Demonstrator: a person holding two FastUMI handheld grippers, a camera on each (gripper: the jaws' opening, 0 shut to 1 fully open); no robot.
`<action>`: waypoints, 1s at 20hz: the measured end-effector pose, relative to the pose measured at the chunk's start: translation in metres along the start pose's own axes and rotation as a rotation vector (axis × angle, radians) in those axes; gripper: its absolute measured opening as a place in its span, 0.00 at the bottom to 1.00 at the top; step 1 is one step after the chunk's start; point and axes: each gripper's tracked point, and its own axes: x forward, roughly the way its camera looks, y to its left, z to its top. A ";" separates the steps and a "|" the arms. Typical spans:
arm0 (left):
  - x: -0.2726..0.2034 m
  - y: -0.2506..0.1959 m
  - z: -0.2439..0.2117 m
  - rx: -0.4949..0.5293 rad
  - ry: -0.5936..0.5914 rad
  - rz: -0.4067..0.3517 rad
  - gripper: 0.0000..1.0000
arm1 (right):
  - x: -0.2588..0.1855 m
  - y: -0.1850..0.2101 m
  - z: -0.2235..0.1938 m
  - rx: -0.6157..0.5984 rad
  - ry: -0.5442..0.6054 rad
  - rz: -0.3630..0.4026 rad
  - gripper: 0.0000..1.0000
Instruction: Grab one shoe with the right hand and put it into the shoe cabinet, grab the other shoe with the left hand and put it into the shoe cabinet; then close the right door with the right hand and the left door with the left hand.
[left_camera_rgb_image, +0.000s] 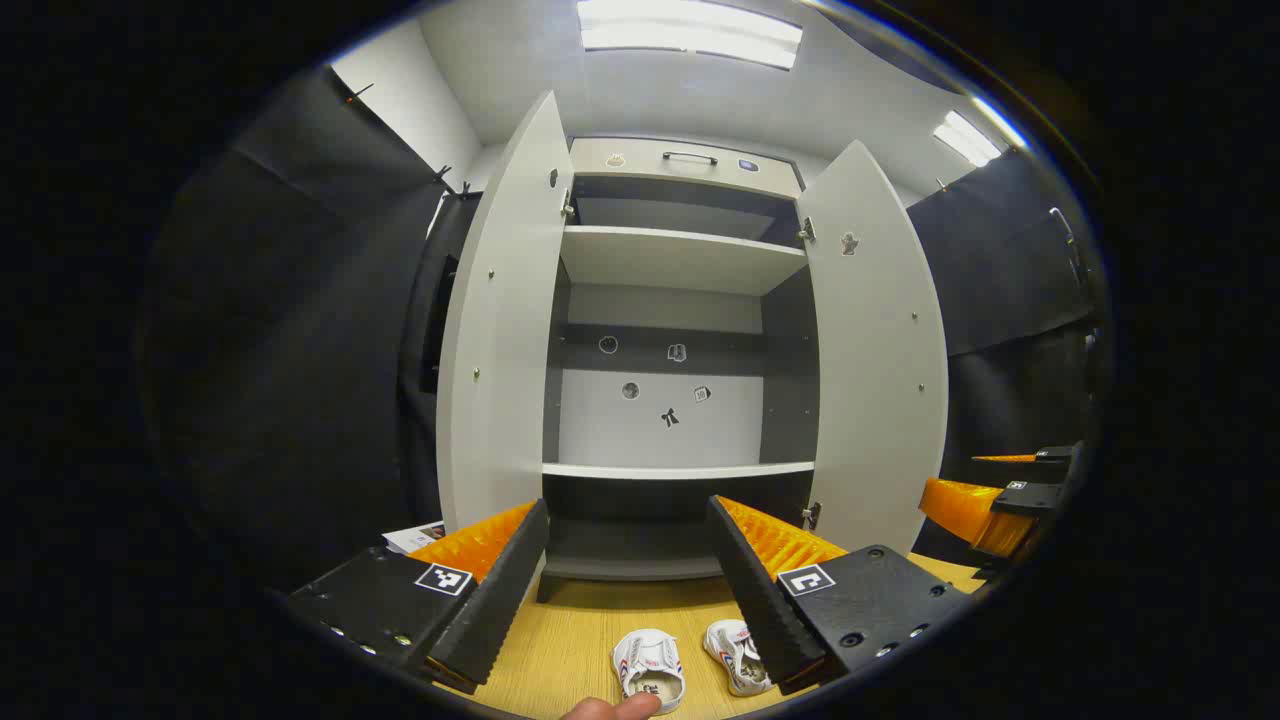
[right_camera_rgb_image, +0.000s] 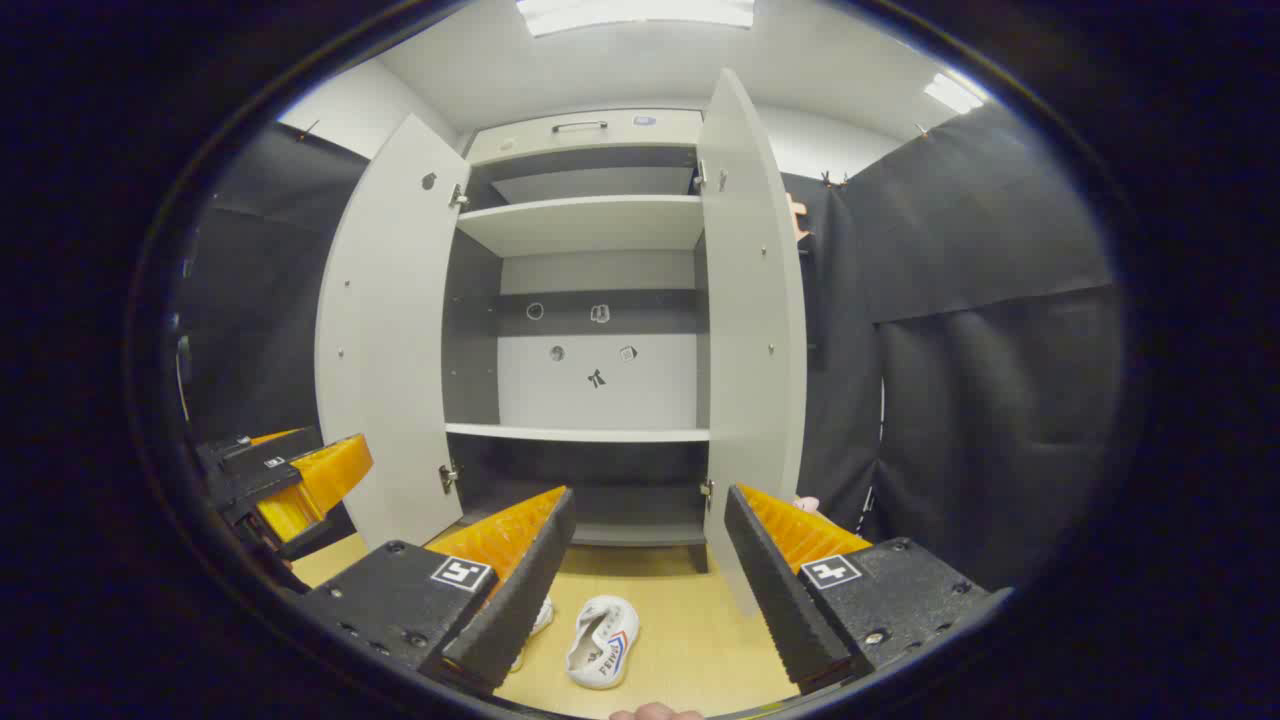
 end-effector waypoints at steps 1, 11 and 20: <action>0.000 0.000 0.001 0.003 -0.003 0.000 0.95 | 0.000 0.001 0.001 0.002 -0.003 0.005 0.94; 0.000 -0.004 0.006 0.025 -0.021 -0.012 0.95 | 0.000 0.003 0.002 -0.012 -0.007 0.025 0.98; -0.001 -0.004 0.004 0.034 -0.016 -0.011 0.95 | -0.001 0.003 0.004 -0.021 -0.009 0.032 0.98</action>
